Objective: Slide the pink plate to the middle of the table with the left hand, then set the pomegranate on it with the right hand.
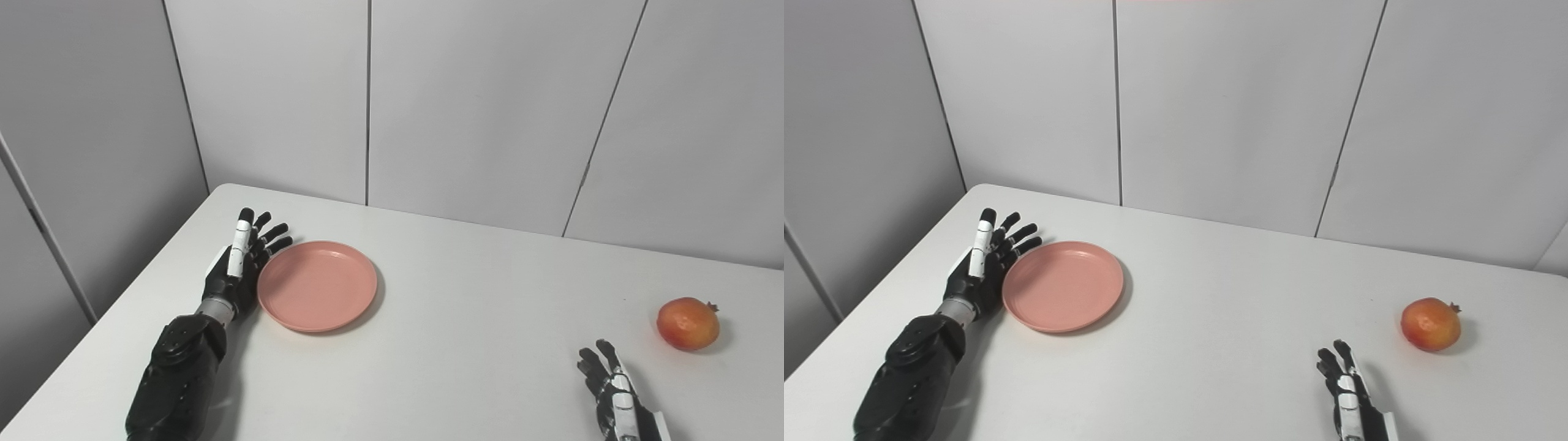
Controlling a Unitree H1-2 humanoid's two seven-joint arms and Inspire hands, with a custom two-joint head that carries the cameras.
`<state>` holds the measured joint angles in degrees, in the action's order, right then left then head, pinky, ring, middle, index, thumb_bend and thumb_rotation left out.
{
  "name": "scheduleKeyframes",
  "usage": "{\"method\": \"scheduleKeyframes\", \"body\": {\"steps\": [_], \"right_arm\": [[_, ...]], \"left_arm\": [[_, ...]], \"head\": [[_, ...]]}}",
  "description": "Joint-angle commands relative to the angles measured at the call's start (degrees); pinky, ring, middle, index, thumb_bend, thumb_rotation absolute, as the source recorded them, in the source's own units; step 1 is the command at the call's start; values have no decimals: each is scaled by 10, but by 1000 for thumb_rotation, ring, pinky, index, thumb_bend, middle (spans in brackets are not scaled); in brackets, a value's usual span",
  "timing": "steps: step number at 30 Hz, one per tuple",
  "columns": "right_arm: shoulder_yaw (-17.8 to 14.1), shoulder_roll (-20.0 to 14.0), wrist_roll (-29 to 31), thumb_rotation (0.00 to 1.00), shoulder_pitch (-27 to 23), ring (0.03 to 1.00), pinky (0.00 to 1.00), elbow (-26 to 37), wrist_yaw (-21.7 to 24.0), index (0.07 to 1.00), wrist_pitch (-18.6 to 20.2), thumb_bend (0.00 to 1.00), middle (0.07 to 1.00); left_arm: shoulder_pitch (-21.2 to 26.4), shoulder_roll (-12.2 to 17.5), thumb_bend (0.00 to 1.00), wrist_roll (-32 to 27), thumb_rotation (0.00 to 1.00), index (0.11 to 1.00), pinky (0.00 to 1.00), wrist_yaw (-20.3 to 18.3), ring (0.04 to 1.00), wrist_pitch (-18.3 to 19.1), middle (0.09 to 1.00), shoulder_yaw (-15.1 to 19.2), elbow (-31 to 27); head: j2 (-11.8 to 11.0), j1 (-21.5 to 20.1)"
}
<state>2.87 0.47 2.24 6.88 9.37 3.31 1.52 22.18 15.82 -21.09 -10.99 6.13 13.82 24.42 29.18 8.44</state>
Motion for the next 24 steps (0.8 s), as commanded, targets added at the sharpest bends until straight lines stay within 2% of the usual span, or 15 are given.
{"method": "scheduleKeyframes", "body": {"steps": [1, 12, 20, 24], "right_arm": [[14, 5, -1, 1000, 38, 908, 974, 9, 5, 933, 10, 672, 892], [21, 12, -3, 1000, 40, 901, 961, 15, -1, 929, 9, 680, 887], [36, 20, -17, 1000, 43, 886, 928, 28, -16, 917, 17, 669, 873], [49, 25, -35, 1000, 41, 879, 914, 31, -26, 907, 20, 680, 869]], "left_arm": [[13, -5, 878, 0, 936, 952, 839, 1, 869, 6, 894, -3, -24], [13, -48, 903, 12, 967, 978, 862, 11, 881, 15, 908, -23, -30], [11, -61, 873, 17, 985, 987, 834, 15, 880, 24, 911, -32, -38], [11, -61, 878, 14, 977, 988, 864, 8, 886, 24, 917, -34, -36]], "head": [[0, 1], [8, -19], [26, -66], [32, -96]]}}
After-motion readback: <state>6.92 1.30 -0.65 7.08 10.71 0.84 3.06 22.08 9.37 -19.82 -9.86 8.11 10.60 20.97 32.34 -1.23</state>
